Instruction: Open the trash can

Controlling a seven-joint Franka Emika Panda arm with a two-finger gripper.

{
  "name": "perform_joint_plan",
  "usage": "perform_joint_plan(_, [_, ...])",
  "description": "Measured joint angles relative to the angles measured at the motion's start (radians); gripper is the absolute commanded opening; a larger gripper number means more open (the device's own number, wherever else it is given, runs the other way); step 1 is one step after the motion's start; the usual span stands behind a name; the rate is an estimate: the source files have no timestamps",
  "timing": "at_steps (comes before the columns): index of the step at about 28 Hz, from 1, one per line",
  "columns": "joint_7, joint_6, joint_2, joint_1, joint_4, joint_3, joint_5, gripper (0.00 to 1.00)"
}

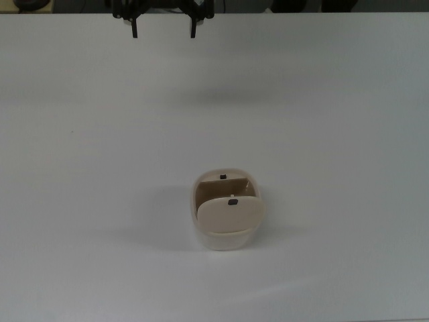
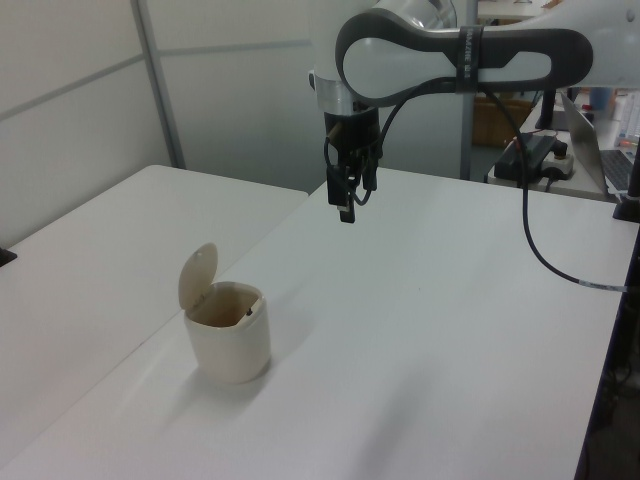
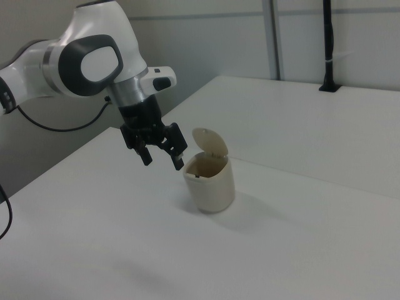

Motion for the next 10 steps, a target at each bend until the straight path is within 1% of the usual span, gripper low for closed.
perform_joint_plan(5, [0.000, 0.000, 0.000, 0.000, 0.000, 0.000, 0.000, 1.00])
perform_joint_plan(10, [0.000, -0.003, 0.000, 0.000, 0.000, 0.000, 0.013, 1.00])
